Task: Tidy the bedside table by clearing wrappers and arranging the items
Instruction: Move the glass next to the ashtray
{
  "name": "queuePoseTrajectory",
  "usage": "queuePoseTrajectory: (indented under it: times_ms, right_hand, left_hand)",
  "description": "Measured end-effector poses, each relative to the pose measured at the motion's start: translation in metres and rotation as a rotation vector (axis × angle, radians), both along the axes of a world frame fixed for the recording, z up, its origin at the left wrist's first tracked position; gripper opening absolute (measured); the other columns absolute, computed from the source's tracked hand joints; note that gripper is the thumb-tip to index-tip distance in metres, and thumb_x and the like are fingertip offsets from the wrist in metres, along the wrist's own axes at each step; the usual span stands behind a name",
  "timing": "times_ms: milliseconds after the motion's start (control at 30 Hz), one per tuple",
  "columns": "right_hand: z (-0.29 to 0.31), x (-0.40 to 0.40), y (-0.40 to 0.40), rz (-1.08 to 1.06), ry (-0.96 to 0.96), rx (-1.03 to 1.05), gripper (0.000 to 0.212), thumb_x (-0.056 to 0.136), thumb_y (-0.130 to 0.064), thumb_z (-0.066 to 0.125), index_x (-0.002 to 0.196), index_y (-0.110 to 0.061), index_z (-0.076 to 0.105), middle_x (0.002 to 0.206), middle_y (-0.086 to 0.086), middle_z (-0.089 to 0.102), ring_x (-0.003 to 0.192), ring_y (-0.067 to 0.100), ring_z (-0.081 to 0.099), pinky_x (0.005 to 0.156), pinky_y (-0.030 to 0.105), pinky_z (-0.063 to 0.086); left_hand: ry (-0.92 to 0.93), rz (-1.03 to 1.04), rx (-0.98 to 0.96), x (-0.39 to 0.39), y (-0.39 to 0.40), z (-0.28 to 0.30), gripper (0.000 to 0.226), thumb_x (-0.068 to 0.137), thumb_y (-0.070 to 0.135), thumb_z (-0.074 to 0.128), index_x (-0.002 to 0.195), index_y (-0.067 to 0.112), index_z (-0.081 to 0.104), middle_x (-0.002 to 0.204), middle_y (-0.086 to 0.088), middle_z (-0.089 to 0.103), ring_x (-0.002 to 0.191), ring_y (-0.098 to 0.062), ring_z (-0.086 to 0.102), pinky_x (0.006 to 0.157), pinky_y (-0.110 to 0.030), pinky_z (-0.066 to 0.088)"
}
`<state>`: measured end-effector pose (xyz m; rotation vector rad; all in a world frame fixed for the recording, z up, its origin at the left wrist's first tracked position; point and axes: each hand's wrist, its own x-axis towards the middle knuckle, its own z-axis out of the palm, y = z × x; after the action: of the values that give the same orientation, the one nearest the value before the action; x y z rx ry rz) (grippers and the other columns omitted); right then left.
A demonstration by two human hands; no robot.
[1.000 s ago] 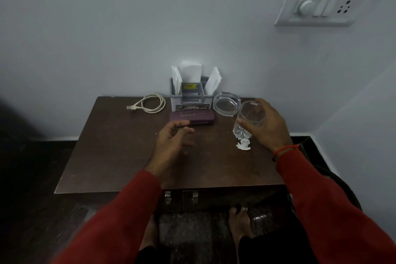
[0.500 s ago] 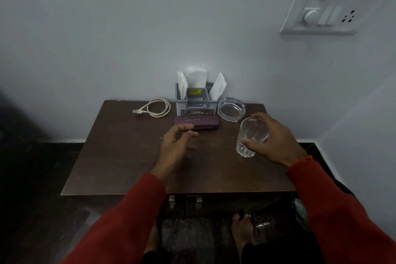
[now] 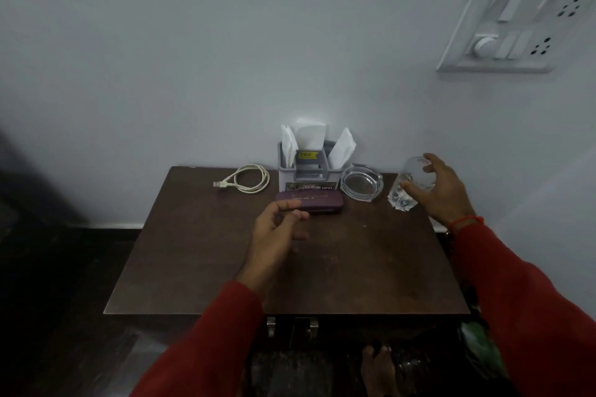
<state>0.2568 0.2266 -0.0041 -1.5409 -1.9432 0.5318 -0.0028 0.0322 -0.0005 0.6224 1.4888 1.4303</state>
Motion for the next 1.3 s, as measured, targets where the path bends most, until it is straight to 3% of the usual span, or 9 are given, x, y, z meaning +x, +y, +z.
queuePoseTrajectory:
  times_ms: [167,333,433,567,700,1167,1233,1300]
  right_hand:
    - [0.012,0.0,0.032,0.007,-0.039,-0.018,0.08,0.078,-0.033,0.082,0.146,-0.016,0.042,0.133,0.014,0.056,0.121,0.032,0.054,0.1,0.039,0.043]
    - [0.033,-0.016,0.037,0.075,0.01,0.086,0.077,0.078,-0.036,0.082,0.142,-0.019,0.044,0.129,0.008,0.058,0.112,0.028,0.06,0.092,0.034,0.047]
    - [0.046,-0.033,0.033,0.092,0.09,0.162,0.073,0.078,-0.043,0.081,0.139,-0.024,0.045,0.125,0.002,0.059,0.108,0.023,0.062,0.091,0.04,0.054]
    - [0.05,-0.059,0.033,0.141,0.063,0.035,0.08,0.071,-0.053,0.08,0.138,-0.025,0.048,0.118,0.002,0.061,0.1,0.03,0.066,0.086,0.052,0.058]
    - [0.037,-0.078,0.028,0.182,-0.117,-0.033,0.082,0.079,-0.041,0.08,0.146,-0.013,0.043,0.127,0.011,0.061,0.116,0.029,0.059,0.103,0.038,0.045]
    - [0.026,-0.075,0.031,0.196,-0.11,-0.215,0.09,0.078,-0.049,0.078,0.151,-0.023,0.033,0.131,0.005,0.055,0.119,0.025,0.053,0.1,0.035,0.04]
    - [0.026,-0.072,0.03,0.207,-0.086,-0.208,0.081,0.085,-0.053,0.069,0.152,-0.025,0.032,0.125,0.0,0.053,0.113,0.021,0.052,0.099,0.035,0.04]
    - [0.022,-0.066,0.032,0.157,0.042,-0.124,0.059,0.096,-0.053,0.051,0.145,-0.02,0.044,0.123,0.002,0.058,0.115,0.022,0.054,0.103,0.036,0.04]
  left_hand:
    - [-0.014,0.005,0.012,-0.002,0.002,0.002,0.018,0.1,0.015,0.057,0.117,0.017,0.063,0.111,-0.007,0.075,0.074,-0.017,0.067,0.056,-0.026,0.045]
    - [-0.019,0.023,0.026,-0.005,0.002,0.005,0.02,0.098,0.015,0.06,0.117,0.019,0.064,0.111,-0.007,0.075,0.073,-0.017,0.066,0.056,-0.026,0.045]
    - [-0.016,0.02,0.028,-0.005,0.001,0.007,0.021,0.097,0.015,0.061,0.116,0.021,0.065,0.111,-0.006,0.075,0.075,-0.018,0.067,0.057,-0.027,0.046]
    - [-0.018,0.016,0.023,-0.005,0.0,0.01,0.019,0.096,0.016,0.062,0.113,0.024,0.065,0.109,-0.004,0.076,0.077,-0.02,0.068,0.059,-0.029,0.047]
    - [-0.022,0.022,0.028,-0.006,-0.001,0.011,0.02,0.096,0.015,0.061,0.114,0.022,0.064,0.11,-0.006,0.076,0.074,-0.018,0.067,0.055,-0.026,0.045]
    - [-0.003,0.022,0.013,-0.008,0.002,0.008,0.021,0.099,0.016,0.058,0.118,0.021,0.063,0.109,-0.005,0.076,0.073,-0.017,0.067,0.055,-0.026,0.046]
    - [0.0,0.02,0.01,-0.008,0.002,0.007,0.021,0.099,0.016,0.058,0.118,0.021,0.063,0.109,-0.004,0.076,0.075,-0.018,0.067,0.056,-0.026,0.046]
    - [0.003,0.019,0.005,-0.008,0.002,0.007,0.021,0.099,0.017,0.058,0.119,0.021,0.063,0.108,-0.003,0.076,0.075,-0.018,0.067,0.056,-0.025,0.045]
